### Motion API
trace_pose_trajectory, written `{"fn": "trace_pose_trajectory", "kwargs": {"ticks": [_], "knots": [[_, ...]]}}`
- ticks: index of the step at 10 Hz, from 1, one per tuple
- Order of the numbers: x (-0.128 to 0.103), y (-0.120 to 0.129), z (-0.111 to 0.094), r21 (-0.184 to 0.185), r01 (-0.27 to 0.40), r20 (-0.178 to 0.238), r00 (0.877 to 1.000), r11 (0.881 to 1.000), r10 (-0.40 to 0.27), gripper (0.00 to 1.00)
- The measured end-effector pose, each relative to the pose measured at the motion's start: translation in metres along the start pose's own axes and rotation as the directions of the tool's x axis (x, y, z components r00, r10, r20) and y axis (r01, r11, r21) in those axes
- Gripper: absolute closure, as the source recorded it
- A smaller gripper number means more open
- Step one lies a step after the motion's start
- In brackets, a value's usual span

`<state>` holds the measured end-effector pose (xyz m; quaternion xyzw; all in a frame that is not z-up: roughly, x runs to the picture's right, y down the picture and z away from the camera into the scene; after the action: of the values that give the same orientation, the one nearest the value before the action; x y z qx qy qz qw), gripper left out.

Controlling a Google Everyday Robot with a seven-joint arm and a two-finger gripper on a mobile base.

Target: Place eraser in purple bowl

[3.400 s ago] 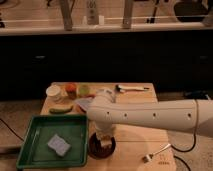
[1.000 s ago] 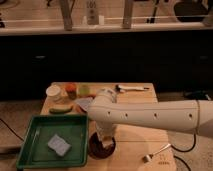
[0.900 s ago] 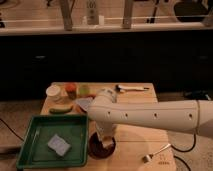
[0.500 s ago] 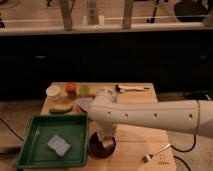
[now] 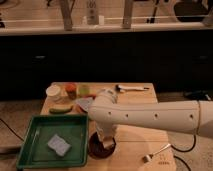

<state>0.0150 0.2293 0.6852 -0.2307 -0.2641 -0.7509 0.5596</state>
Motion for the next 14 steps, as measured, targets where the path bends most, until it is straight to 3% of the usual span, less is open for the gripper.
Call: {"fn": "trace_pose_trajectory", "kwargs": {"ticks": [4,5,14], "knots": [[0.0023,-0.0006,-0.0018,0.001,-0.004,-0.010,1.000,1.000,0.004,0.24],[0.0023,-0.0007,-0.0018,0.000,-0.004,-0.010,1.000,1.000,0.004,0.20],[0.0032,-0.0008,-0.0018,0.002,0.002,-0.009,1.000,1.000,-0.002,0.20]]}}
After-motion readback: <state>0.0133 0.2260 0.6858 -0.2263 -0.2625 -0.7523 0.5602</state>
